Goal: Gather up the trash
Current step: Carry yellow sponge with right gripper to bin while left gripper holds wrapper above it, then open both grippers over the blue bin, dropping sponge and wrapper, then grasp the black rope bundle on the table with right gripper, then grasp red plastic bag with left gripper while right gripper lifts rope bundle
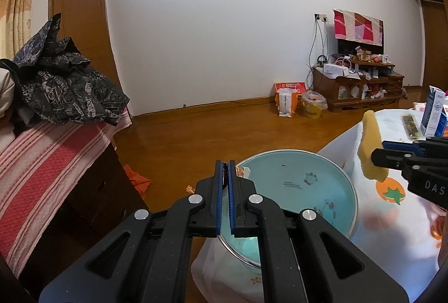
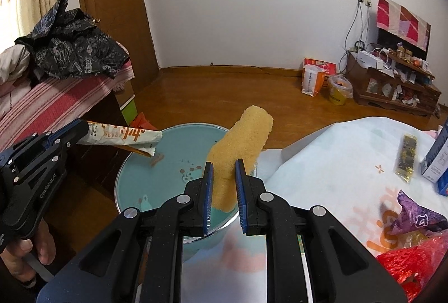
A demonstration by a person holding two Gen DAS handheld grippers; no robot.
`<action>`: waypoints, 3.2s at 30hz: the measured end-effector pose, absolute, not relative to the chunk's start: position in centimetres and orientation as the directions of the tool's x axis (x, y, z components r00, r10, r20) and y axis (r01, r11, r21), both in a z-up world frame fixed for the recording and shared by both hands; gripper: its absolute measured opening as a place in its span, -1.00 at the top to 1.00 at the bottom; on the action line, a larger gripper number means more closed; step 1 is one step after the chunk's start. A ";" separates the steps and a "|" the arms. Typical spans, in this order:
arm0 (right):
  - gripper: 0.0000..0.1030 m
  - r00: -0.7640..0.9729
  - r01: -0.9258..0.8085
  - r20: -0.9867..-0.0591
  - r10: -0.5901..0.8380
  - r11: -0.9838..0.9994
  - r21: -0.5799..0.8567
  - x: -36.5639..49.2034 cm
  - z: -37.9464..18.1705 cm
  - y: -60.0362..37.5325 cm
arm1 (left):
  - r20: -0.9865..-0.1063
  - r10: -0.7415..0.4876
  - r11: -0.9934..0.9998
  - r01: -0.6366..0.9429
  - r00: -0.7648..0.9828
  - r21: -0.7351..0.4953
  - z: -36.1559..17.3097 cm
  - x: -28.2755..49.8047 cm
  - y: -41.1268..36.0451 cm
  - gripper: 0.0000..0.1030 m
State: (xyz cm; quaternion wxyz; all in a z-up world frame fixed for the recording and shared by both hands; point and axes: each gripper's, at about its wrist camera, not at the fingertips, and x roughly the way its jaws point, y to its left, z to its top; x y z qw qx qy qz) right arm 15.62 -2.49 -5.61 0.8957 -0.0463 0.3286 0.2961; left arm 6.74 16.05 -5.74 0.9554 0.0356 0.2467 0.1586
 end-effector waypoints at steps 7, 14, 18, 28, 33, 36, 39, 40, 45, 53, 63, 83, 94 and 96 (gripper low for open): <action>0.67 0.601 -0.570 -0.621 0.503 0.815 0.108 15.6 -5.7 -1.8 | -0.465 0.314 0.949 -0.281 0.828 0.140 -5.8 6.8 16.0 0.93; 0.61 0.584 -0.592 -0.626 0.516 0.799 0.107 15.6 -6.2 -1.1 | -0.486 0.266 0.964 -0.228 0.833 0.137 -6.2 7.1 15.0 0.73; 0.42 0.574 -0.600 -0.632 0.521 0.793 0.108 15.6 -6.8 -0.8 | -0.482 0.267 0.964 -0.227 0.835 0.141 -6.3 7.0 14.8 0.30; 0.03 0.587 -0.579 -0.625 0.514 0.807 0.120 15.6 -6.9 -1.6 | -0.478 0.287 0.958 -0.254 0.830 0.134 -6.3 7.0 15.1 -0.43; -0.03 0.599 -0.558 -0.621 0.505 0.820 0.128 15.5 -6.7 -2.7 | -0.483 0.276 0.961 -0.241 0.831 0.134 -6.5 6.9 14.8 -0.47; -0.04 0.617 -0.541 -0.615 0.490 0.832 0.121 14.8 -6.0 -4.0 | -0.493 0.262 0.965 -0.230 0.829 0.127 -6.8 6.7 14.2 -0.58; -0.06 0.653 -0.504 -0.608 0.452 0.858 0.097 13.4 -5.0 -6.6 | -0.518 0.232 0.973 -0.203 0.823 0.114 -7.3 6.5 13.2 -0.63; -0.07 0.664 -0.488 -0.606 0.439 0.868 0.095 12.9 -4.7 -7.7 | -0.529 0.221 0.975 -0.190 0.819 0.112 -7.6 6.4 12.6 -0.64; -0.13 0.728 -0.374 -0.599 0.332 0.926 0.059 9.6 -4.0 -14.6 | -0.582 0.122 0.991 -0.071 0.804 0.110 -9.0 5.7 8.3 -0.64; -0.19 0.771 -0.175 -0.613 0.174 0.983 0.060 3.3 -5.9 -25.4 | -0.583 0.041 0.992 0.036 0.812 0.120 -8.7 4.6 3.2 -0.65; -0.18 0.737 -0.276 -0.635 0.230 0.961 0.028 -0.2 -8.9 -25.0 | -0.600 0.021 0.984 0.091 0.800 0.155 -10.3 1.9 -0.8 -0.65; 0.73 0.733 -0.300 -0.623 0.273 0.952 0.064 -4.9 -6.8 -28.7 | -0.564 -0.043 0.982 0.139 0.825 0.128 -7.1 2.7 -2.3 -0.64; 0.73 0.780 -0.056 -0.625 0.035 0.998 -0.014 -5.9 -7.5 -34.8 | -0.579 -0.022 0.982 0.126 0.815 0.140 -7.2 3.3 -3.2 -0.63; 0.73 0.780 -0.008 -0.626 -0.002 1.000 -0.012 -5.4 -7.9 -36.3 | -0.577 -0.030 0.980 0.137 0.816 0.142 -7.0 3.0 -3.7 -0.63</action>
